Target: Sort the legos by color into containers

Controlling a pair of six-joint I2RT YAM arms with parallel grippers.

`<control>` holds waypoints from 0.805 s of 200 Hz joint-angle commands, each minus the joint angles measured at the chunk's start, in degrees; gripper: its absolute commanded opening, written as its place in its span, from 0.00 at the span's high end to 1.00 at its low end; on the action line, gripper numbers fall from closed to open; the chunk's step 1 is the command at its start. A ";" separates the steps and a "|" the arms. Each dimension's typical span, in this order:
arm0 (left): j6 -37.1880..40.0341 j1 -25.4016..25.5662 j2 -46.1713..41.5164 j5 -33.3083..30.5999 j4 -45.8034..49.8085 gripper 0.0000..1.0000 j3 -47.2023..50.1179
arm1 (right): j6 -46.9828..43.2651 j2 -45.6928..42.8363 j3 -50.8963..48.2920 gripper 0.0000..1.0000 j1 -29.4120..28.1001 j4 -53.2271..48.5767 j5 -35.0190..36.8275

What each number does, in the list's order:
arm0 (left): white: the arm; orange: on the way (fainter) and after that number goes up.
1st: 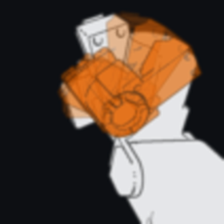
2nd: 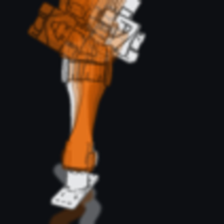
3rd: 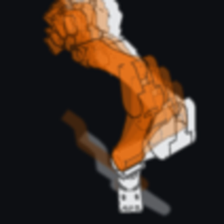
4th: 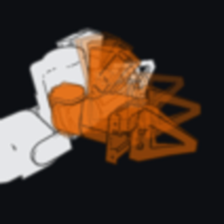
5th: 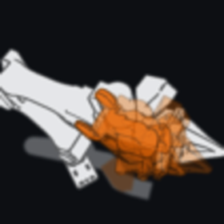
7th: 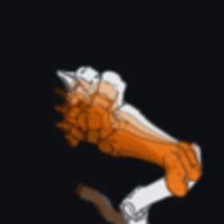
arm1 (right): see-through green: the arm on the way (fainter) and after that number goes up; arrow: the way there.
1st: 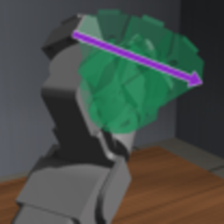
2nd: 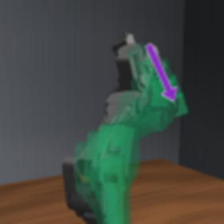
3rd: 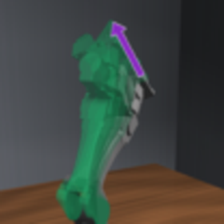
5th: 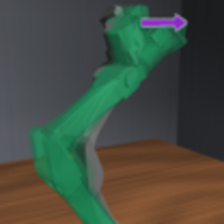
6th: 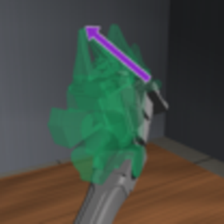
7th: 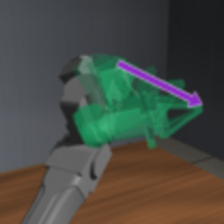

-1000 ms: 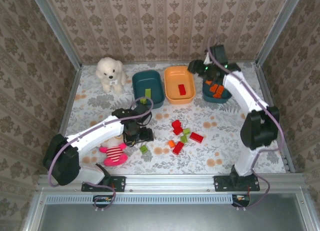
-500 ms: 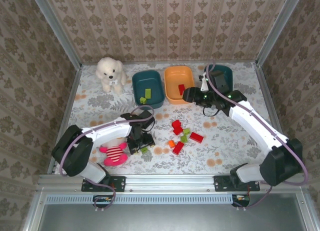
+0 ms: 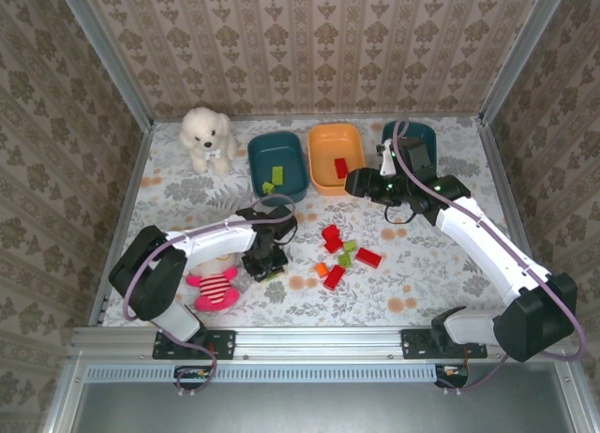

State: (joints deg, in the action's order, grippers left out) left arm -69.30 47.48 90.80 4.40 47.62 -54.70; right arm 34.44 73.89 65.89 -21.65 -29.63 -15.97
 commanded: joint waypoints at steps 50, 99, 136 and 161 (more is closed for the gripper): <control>23.16 -12.63 8.56 -8.65 4.87 0.80 -31.47 | -4.70 -2.22 5.42 0.33 -0.29 -9.65 -0.89; 33.58 -20.25 24.51 -5.25 -2.09 0.78 -49.97 | -6.17 -1.18 7.24 0.33 -0.15 -14.08 -3.08; 36.80 -23.67 37.52 -6.91 -2.31 0.77 -64.25 | -5.66 -2.46 5.95 0.33 -0.15 -15.46 -2.95; 36.63 -24.80 44.19 -7.06 -2.09 0.76 -70.90 | -4.87 -3.99 4.06 0.33 -0.15 -16.10 -2.07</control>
State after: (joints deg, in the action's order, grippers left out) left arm -35.35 24.25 131.02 -1.83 45.15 -120.05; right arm 29.54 72.53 71.50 -21.65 -43.11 -17.85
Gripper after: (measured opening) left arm 0.271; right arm 0.669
